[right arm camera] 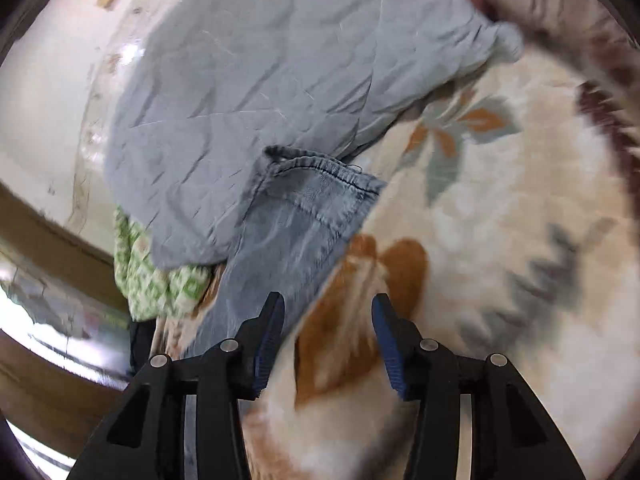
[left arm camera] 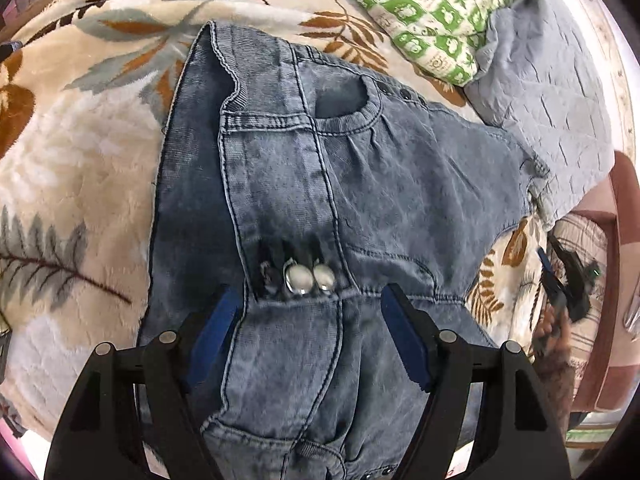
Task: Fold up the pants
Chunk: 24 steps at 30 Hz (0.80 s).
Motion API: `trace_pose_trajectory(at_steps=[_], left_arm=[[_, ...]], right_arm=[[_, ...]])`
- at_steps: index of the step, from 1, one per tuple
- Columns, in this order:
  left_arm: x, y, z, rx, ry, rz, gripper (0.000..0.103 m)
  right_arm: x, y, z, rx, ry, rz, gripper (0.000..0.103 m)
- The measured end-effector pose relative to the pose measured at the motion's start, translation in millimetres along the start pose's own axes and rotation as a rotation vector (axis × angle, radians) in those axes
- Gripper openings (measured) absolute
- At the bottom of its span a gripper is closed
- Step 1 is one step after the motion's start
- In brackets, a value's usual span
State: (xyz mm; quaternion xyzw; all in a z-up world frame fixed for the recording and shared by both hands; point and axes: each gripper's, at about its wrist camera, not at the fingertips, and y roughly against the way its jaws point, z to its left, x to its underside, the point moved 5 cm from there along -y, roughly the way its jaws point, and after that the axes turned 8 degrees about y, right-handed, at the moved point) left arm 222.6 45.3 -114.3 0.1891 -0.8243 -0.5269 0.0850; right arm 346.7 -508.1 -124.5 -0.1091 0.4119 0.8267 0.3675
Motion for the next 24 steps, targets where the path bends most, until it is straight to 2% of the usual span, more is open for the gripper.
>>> trace_pose_trajectory(at_steps=[2, 6, 10, 11, 15, 17, 18, 20, 24], left_arm=[[-4, 1, 2, 0.006, 0.007, -0.004, 0.075], [-11, -5, 2, 0.020, 0.013, -0.012, 0.075], [-11, -17, 1, -0.011, 0.011, -0.009, 0.075], [-11, -19, 0, -0.021, 0.005, -0.017, 0.077], [-9, -20, -7, -0.046, -0.013, -0.032, 0.081], [-8, -19, -8, -0.057, -0.014, -0.045, 0.081], [-8, -18, -9, -0.062, -0.013, -0.047, 0.081], [-9, -11, -11, -0.056, -0.015, -0.059, 0.081], [-9, 10, -15, -0.027, -0.023, -0.128, 0.081]], right_arm=[[-11, -22, -3, -0.021, -0.020, -0.015, 0.048], [-23, -59, -12, -0.004, -0.034, -0.003, 0.048], [-28, -71, -16, -0.047, -0.053, -0.042, 0.049], [-30, -74, -16, -0.058, -0.054, -0.038, 0.048], [-40, -86, -10, -0.010, -0.023, 0.021, 0.047], [-42, -85, -1, 0.028, 0.019, 0.016, 0.038], [-41, -83, 3, 0.063, 0.064, 0.015, 0.010], [-41, -72, 11, 0.075, 0.098, 0.003, 0.007], [-45, -15, 29, -0.021, 0.120, -0.126, 0.006]])
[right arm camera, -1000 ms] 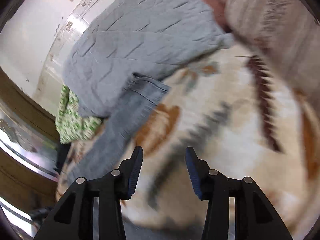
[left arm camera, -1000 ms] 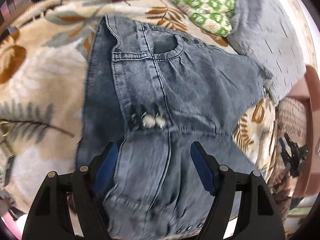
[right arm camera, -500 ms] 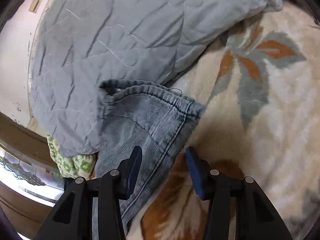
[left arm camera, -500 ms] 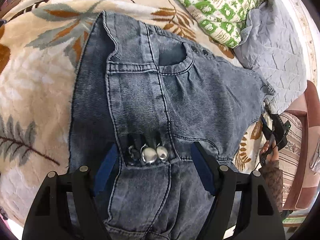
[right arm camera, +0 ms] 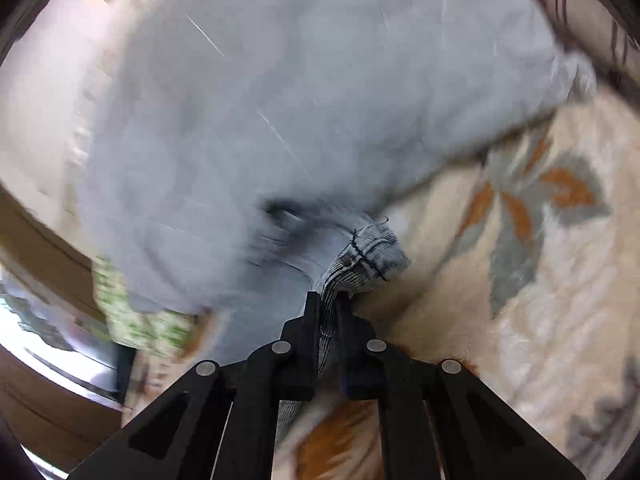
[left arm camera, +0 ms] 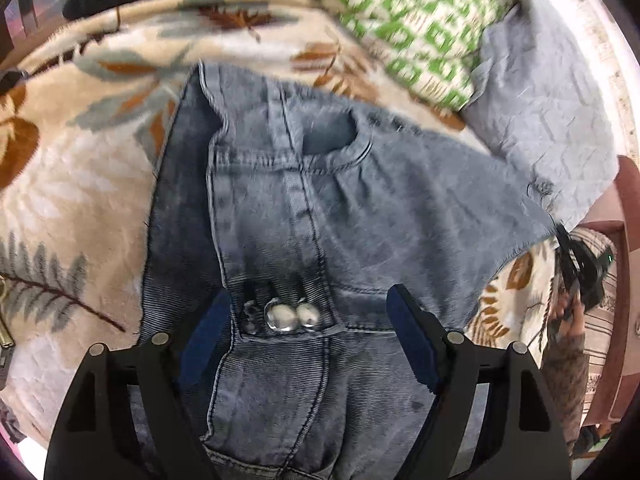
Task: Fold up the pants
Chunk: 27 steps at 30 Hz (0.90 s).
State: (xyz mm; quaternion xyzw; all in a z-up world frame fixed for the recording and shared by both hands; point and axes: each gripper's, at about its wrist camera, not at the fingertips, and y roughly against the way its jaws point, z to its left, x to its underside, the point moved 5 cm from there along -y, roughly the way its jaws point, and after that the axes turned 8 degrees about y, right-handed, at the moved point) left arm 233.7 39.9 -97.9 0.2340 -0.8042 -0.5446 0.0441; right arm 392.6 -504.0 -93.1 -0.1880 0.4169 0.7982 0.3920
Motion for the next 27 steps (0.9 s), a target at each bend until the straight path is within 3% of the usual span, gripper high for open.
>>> trace_pose_trajectory(at_steps=[3, 6, 8, 9, 12, 14, 18, 19, 22, 27], left_arm=[[3, -9, 2, -0.044, -0.025, -0.002, 0.081], [8, -37, 9, -0.134, -0.042, 0.046, 0.077], [9, -40, 5, -0.173, -0.090, 0.022, 0.076], [10, -38, 3, -0.177, -0.110, 0.005, 0.076], [13, -27, 7, -0.153, -0.103, 0.050, 0.072], [10, -12, 13, -0.145, -0.095, 0.038, 0.072], [-22, 26, 27, -0.104, -0.030, -0.049, 0.073], [-34, 28, 31, -0.077, 0.010, -0.048, 0.078], [-61, 13, 41, -0.069, 0.098, 0.008, 0.082], [-87, -20, 40, -0.119, 0.136, 0.066, 0.082]], right_arm=[[12, 16, -9, 0.006, -0.018, 0.005, 0.006], [38, 4, -43, 0.110, -0.060, 0.092, 0.006], [56, -7, -62, 0.181, -0.082, 0.161, 0.010], [60, -8, -64, 0.174, -0.084, 0.162, 0.011], [53, 10, -60, 0.150, -0.101, 0.125, 0.019], [40, 30, -55, 0.129, -0.085, 0.097, 0.025], [4, 64, -38, 0.124, 0.039, 0.048, 0.059], [-3, 66, -32, 0.133, 0.071, 0.052, 0.067], [-13, 46, -12, 0.128, 0.152, 0.104, 0.072], [-22, -8, 14, 0.156, 0.267, 0.175, 0.073]])
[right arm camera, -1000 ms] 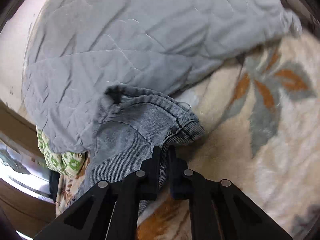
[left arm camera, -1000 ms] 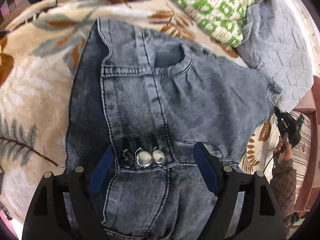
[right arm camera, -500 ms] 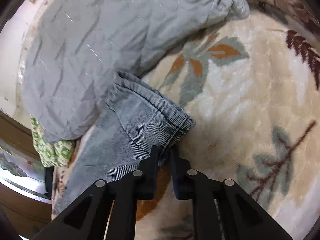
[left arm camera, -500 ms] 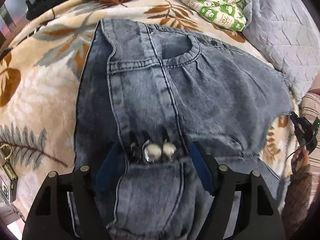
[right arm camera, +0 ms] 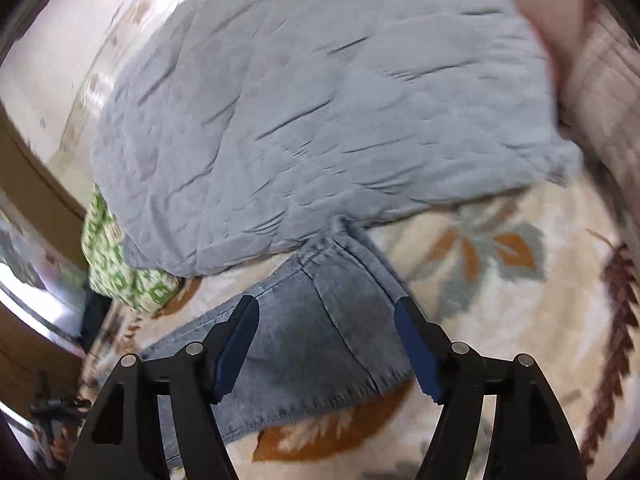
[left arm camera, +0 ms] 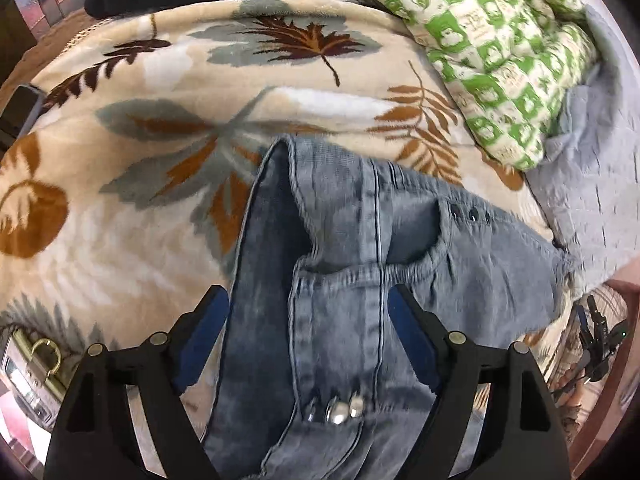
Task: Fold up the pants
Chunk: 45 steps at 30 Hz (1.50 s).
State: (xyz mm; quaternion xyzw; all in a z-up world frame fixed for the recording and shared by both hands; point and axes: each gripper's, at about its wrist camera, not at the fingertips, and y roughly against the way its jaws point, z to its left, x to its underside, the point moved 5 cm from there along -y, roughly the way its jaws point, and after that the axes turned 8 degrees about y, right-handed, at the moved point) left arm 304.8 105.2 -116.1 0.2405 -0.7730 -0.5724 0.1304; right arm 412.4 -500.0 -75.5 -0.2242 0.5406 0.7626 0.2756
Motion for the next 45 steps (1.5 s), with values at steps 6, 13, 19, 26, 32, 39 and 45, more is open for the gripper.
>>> trace_pose_trajectory(at_steps=[6, 13, 19, 26, 32, 39, 45], left_arm=[[-37, -3, 1, -0.007, 0.018, -0.026, 0.082], [-53, -33, -8, -0.030, -0.034, 0.018, 0.082], [-56, -40, -20, 0.014, -0.053, -0.010, 0.081], [-32, -22, -47, -0.059, -0.214, -0.119, 0.012], [1, 30, -68, -0.106, -0.323, -0.311, 0.012], [43, 94, -65, -0.069, -0.361, -0.430, 0.012], [98, 123, -41, -0.004, -0.365, -0.450, 0.012]], right_arm=[[-15, -62, 6, 0.112, 0.094, 0.062, 0.073], [-18, -112, 1, 0.162, 0.134, 0.114, 0.081], [-9, -125, 2, 0.191, 0.153, 0.100, 0.072], [-1, -90, 13, 0.195, 0.180, 0.045, 0.021], [11, -23, 21, 0.171, 0.144, -0.042, 0.020], [30, 73, 19, 0.172, 0.077, -0.114, 0.020], [93, 163, 19, 0.158, 0.022, -0.155, 0.020]])
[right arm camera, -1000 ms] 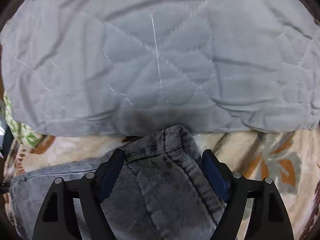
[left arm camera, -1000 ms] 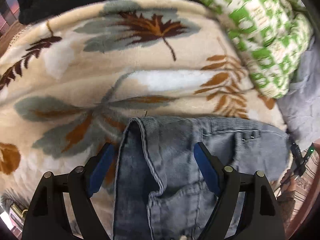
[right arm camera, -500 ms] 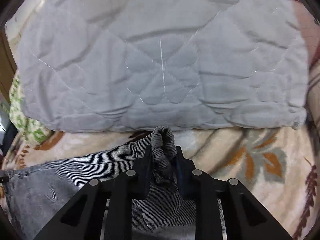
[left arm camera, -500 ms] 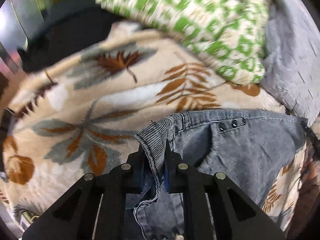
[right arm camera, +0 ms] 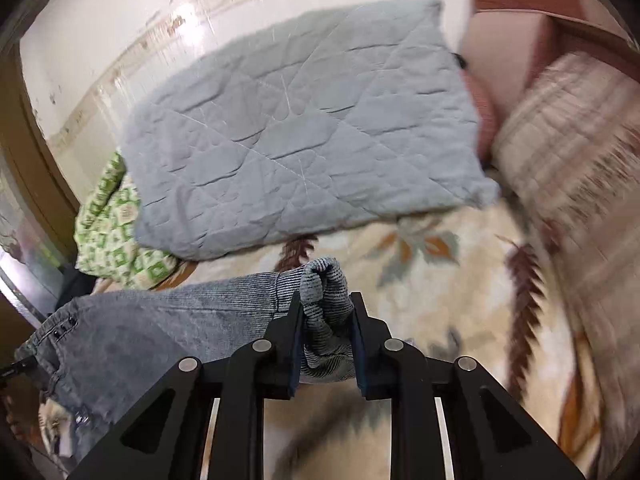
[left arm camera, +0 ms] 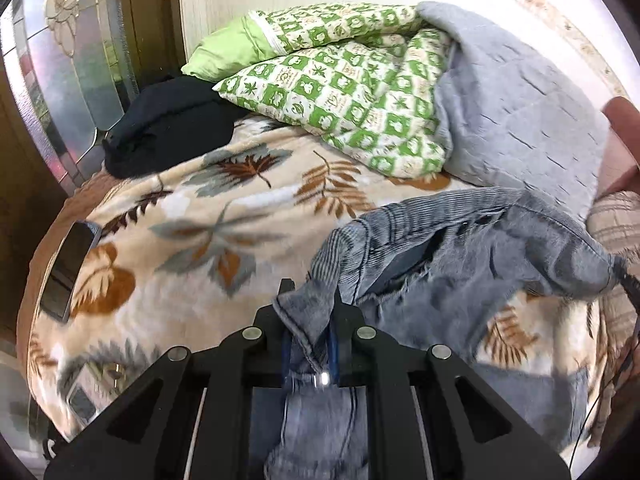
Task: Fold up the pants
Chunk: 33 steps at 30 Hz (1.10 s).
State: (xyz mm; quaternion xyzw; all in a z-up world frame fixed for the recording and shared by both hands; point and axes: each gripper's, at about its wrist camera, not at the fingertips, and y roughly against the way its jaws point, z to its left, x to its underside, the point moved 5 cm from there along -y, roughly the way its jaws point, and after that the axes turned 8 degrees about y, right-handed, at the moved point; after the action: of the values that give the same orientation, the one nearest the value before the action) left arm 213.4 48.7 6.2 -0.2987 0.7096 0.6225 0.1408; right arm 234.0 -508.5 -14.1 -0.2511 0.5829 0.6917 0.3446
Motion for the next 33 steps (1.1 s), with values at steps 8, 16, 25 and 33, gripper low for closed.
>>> trace_pose_trajectory(at_steps=[8, 16, 25, 33], left_arm=[[79, 28, 20, 0.063, 0.027, 0.074, 0.013], [154, -6, 51, -0.006, 0.060, 0.283, 0.008], [169, 33, 77, 0.126, 0.186, 0.345, 0.018], [163, 18, 39, 0.312, 0.295, 0.438, 0.063]], right_arm=[[114, 103, -27, 0.011, -0.077, 0.010, 0.020], [226, 124, -39, 0.019, -0.189, 0.123, 0.021], [250, 174, -20, 0.078, -0.190, 0.133, 0.035], [232, 140, 82, -0.216, -0.136, 0.161, 0.066]])
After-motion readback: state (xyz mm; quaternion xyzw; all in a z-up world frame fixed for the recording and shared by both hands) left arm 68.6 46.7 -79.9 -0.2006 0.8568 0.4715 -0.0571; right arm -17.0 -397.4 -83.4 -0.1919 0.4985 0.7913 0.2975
